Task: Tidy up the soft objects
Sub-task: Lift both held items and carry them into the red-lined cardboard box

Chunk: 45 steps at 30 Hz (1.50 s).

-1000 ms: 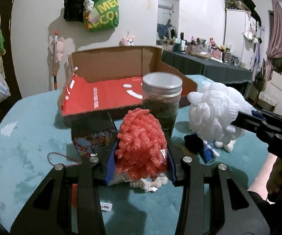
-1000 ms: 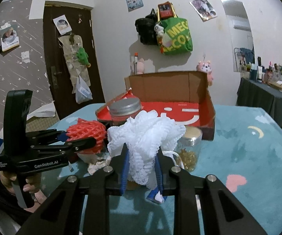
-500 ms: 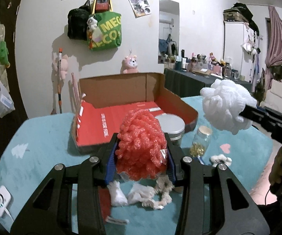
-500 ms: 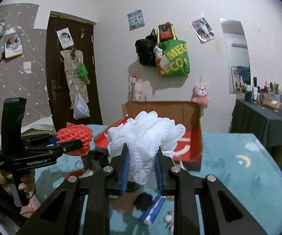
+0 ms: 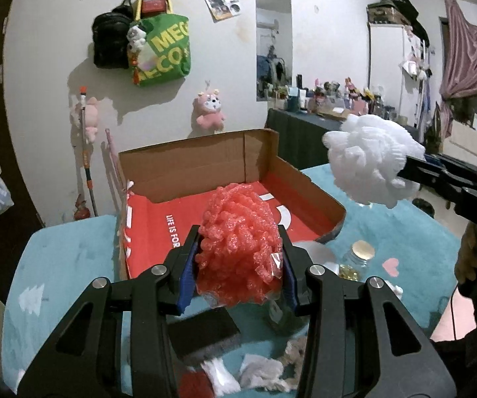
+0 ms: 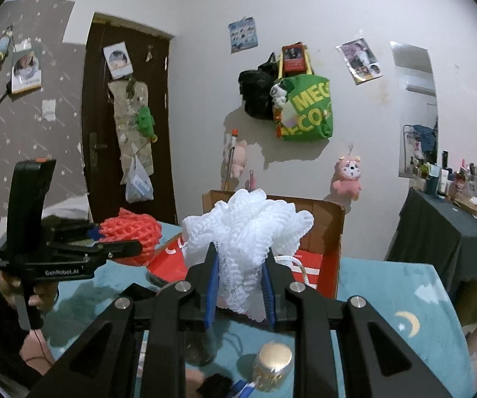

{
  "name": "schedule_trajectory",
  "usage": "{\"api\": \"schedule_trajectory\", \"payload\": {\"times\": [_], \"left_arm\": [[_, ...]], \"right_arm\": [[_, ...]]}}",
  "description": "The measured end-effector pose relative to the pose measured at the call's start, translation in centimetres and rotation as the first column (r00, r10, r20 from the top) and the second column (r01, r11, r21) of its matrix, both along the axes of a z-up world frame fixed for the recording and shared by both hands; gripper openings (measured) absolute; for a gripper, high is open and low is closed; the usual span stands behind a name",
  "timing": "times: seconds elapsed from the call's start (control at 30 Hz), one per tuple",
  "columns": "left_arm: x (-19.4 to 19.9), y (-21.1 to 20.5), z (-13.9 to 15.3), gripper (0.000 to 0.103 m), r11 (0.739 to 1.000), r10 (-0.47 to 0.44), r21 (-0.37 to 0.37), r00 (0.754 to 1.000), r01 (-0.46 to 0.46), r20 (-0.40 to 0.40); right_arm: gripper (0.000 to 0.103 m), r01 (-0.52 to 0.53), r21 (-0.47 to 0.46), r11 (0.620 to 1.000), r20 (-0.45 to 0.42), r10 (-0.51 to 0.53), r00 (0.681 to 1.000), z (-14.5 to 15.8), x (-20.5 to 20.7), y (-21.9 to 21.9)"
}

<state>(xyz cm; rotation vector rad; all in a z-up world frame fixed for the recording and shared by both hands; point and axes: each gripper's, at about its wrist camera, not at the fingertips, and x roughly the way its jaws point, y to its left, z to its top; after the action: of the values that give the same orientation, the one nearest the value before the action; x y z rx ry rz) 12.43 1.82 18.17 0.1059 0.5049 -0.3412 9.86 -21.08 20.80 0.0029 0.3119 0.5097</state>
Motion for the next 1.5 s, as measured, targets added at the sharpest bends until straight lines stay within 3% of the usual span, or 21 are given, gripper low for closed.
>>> {"api": "schedule_trajectory", "payload": {"times": [0.23,0.53,0.83,1.0,1.1,1.27,1.5], "left_arm": [[5.4,-1.1,0.7,0.040,0.996,-0.044,0.073,0.997,0.048,-0.060],[15.2,-2.9,-1.8,0.040,0.979,-0.055,0.182,0.979,0.092,-0.196],[24.3,-4.0,-5.9,0.040,0.967,-0.030,0.229,0.947,0.108,-0.320],[28.1,-4.2,-8.4,0.040,0.966,0.005,0.241,0.921,0.097,-0.389],[29.4,-4.4,-9.5,0.040,0.963,0.022,0.254,0.912,0.091,-0.410],[29.8,-4.8,-10.7,0.043,0.954,0.042,0.289,0.916,0.083,-0.399],[29.2,-4.3,-10.2,0.045,0.958,0.027,0.273,0.919,0.088,-0.393]], "right_arm": [[0.025,-0.054,-0.095,0.994,-0.075,0.047,0.996,0.3,6.4,2.0],[0.025,-0.108,-0.177,0.978,-0.236,0.064,0.970,-1.7,16.7,4.9],[0.025,-0.099,-0.226,0.969,-0.425,-0.007,0.905,-6.5,27.1,7.0],[0.025,-0.079,-0.246,0.966,-0.495,-0.055,0.867,-8.8,30.6,7.9],[0.025,-0.073,-0.266,0.961,-0.521,-0.080,0.850,-9.9,31.7,8.3],[0.027,-0.064,-0.278,0.958,-0.527,-0.096,0.845,-10.7,32.5,8.4],[0.036,-0.070,-0.278,0.958,-0.545,-0.097,0.833,-10.7,32.9,8.4]]}}
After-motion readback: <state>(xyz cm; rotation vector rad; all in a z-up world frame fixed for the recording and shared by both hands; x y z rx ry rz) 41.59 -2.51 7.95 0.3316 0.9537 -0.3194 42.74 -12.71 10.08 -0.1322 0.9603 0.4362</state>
